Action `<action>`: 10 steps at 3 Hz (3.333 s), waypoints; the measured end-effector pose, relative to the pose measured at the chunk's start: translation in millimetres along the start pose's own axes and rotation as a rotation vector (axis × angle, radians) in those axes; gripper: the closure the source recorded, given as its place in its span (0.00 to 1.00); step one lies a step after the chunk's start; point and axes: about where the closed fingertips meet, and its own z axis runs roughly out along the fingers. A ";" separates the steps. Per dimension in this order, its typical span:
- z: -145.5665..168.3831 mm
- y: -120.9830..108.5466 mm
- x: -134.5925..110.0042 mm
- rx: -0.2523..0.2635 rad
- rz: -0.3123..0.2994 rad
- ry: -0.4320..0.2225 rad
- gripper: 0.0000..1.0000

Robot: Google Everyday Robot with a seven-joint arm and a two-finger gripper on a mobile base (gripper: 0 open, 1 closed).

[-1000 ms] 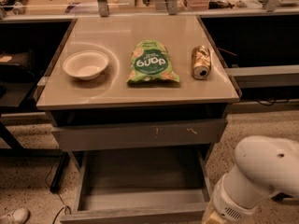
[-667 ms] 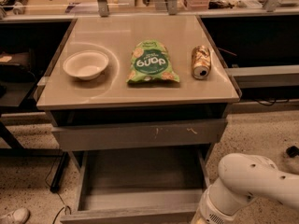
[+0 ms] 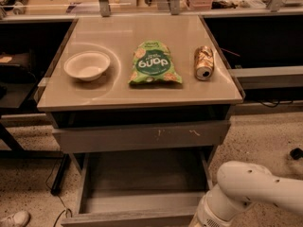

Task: Close middle drawer

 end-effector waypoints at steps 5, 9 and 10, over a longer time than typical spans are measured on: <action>83.7 -56.7 -37.2 0.050 0.072 -0.113 0.81; 83.7 -56.7 -37.1 0.050 0.072 -0.112 0.00; 83.8 -56.7 -37.1 0.050 0.072 -0.112 0.00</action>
Offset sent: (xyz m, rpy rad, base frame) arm 0.0493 0.0453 -0.0836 0.0912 -0.0690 -0.1344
